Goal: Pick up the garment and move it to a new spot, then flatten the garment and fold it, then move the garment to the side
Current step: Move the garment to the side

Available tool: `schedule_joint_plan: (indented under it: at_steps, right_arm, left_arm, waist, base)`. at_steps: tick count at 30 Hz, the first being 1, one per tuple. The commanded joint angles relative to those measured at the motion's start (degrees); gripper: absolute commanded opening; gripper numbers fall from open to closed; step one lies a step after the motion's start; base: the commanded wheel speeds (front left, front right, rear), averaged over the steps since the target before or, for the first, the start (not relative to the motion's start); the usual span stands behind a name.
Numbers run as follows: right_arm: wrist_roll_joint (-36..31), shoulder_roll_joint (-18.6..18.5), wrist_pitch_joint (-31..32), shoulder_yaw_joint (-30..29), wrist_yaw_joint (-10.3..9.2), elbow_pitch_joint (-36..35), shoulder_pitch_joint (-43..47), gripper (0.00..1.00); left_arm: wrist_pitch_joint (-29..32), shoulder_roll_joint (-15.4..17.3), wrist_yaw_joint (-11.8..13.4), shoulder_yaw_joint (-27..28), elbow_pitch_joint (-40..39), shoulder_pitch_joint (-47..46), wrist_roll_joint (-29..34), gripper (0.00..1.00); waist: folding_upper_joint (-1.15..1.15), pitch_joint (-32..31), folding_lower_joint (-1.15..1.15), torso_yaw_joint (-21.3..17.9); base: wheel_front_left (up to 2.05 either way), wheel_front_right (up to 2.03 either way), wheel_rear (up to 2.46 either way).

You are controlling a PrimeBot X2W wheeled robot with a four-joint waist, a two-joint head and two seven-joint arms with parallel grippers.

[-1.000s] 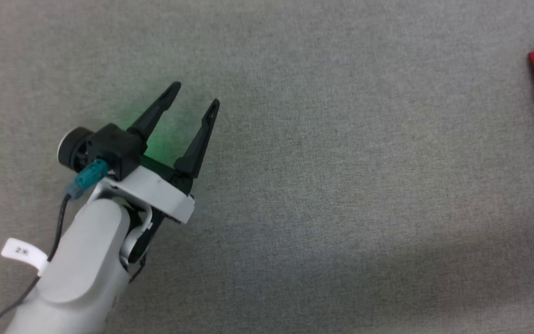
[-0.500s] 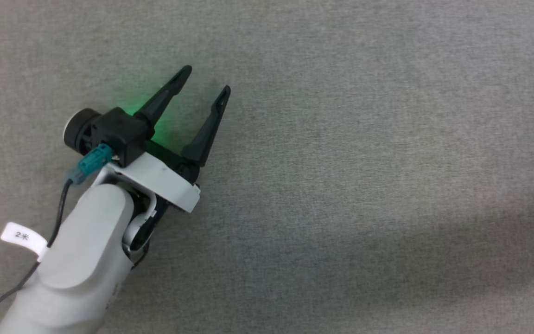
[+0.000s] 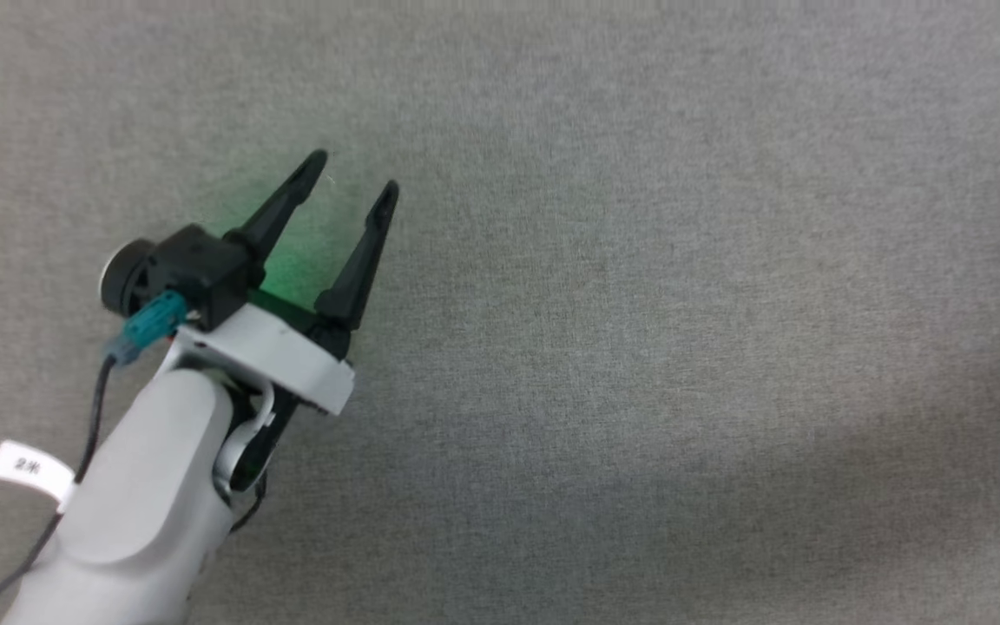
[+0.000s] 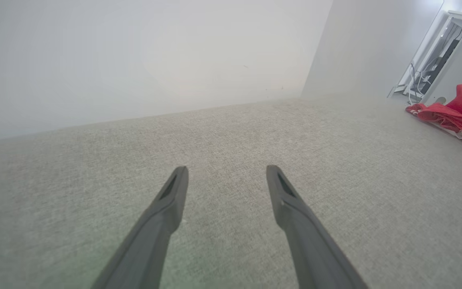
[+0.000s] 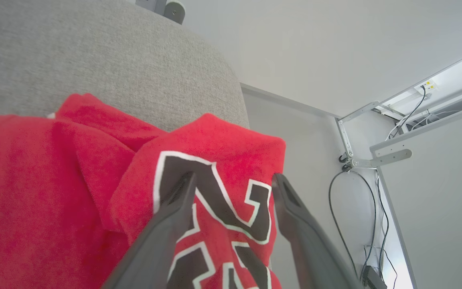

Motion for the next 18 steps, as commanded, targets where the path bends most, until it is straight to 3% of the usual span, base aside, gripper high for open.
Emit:
schedule_joint_plan:
  at_steps: [1, 18]
  right_arm:
    - [0.1, 0.6, -1.0, 0.6, -0.12, -0.3, -0.4, 1.00]
    - [4.2, 5.8, -9.7, 4.8, -0.12, -4.3, 8.9, 1.00]
  left_arm:
    - [0.0, 0.2, -0.1, 1.0, -0.2, 1.7, -0.3, 1.00]
    - [0.0, 1.0, 0.2, 12.2, -1.6, 17.3, 0.1, 1.00]
  waist:
    - [0.00, -2.7, 0.00, 0.5]
    - [0.00, -17.1, 0.00, 5.8]
  base:
    - [0.00, 0.00, 0.00]
    - [0.00, 0.00, 0.00]
